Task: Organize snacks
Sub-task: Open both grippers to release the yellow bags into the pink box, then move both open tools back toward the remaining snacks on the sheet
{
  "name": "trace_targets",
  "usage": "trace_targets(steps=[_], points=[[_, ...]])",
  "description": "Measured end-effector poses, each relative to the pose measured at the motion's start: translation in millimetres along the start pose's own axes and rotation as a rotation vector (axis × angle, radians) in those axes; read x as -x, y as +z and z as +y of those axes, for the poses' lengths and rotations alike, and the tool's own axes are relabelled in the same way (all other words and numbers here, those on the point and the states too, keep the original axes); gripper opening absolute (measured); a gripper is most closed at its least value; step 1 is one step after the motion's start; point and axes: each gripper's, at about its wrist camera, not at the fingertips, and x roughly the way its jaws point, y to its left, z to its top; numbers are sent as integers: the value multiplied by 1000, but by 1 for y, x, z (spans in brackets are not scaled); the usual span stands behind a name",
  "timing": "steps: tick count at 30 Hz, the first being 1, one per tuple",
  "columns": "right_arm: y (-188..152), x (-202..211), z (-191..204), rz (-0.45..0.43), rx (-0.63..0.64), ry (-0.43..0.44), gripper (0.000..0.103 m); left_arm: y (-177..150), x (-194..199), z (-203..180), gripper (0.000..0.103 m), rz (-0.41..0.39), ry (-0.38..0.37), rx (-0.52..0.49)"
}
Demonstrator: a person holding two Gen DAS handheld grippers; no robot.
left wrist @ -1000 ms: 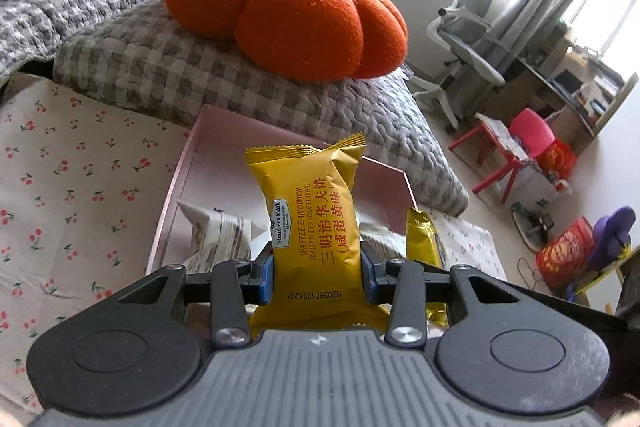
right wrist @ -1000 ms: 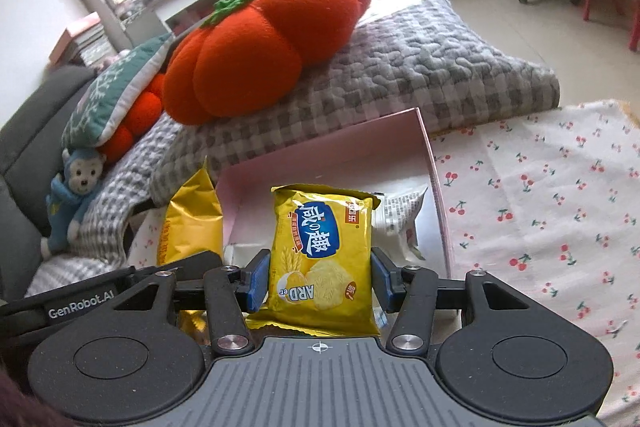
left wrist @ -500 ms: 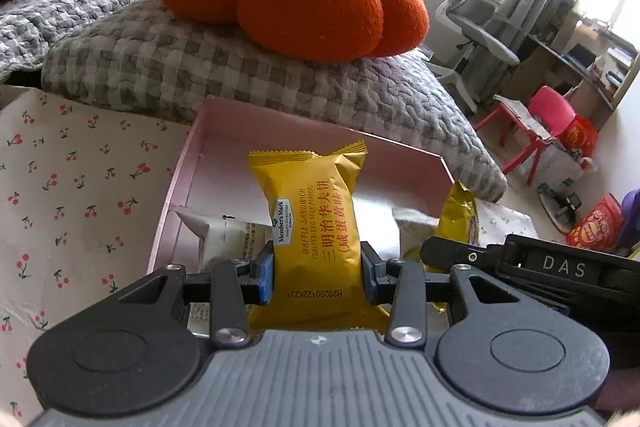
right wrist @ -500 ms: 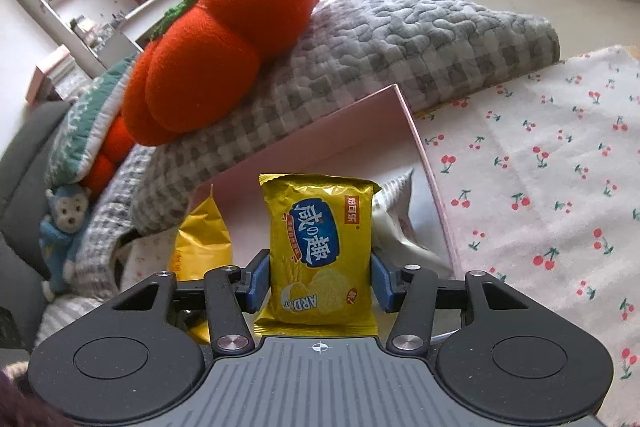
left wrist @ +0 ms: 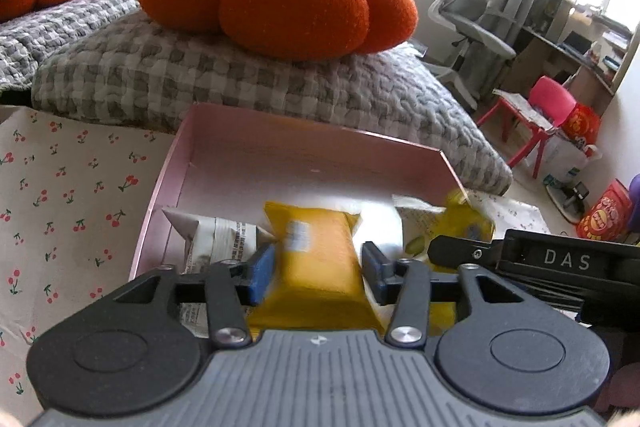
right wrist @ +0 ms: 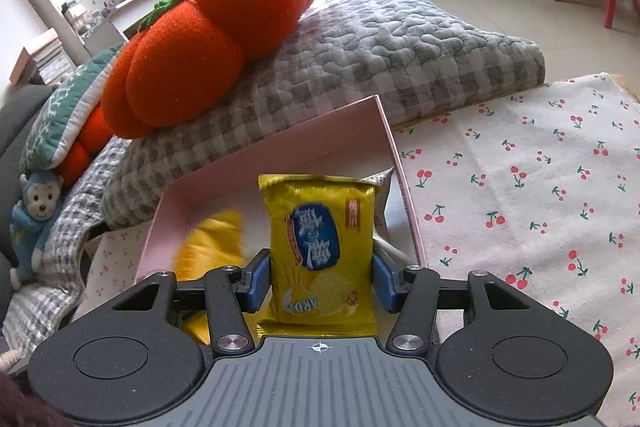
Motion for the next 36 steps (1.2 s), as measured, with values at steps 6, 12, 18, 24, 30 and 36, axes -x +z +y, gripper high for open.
trace_targets(steps=[6,12,18,24,30,36], points=[[2,7,1,7,-14,20,66,0,8,-7,61,-1,-14,-54],[2,23,3,-1,18,19,72,-2,17,-15,75,17,-11,-87],[2,42,4,-4,48,16,78,-4,31,-21,88,41,-19,-112],[-2,62,7,-5,95,19,85,-9,46,-26,100,35,-10,-157],[-12,83,11,0,162,26,88,-14,62,-22,102,44,11,-160],[-23,103,13,1,210,36,90,-22,82,-16,102,35,36,-184]])
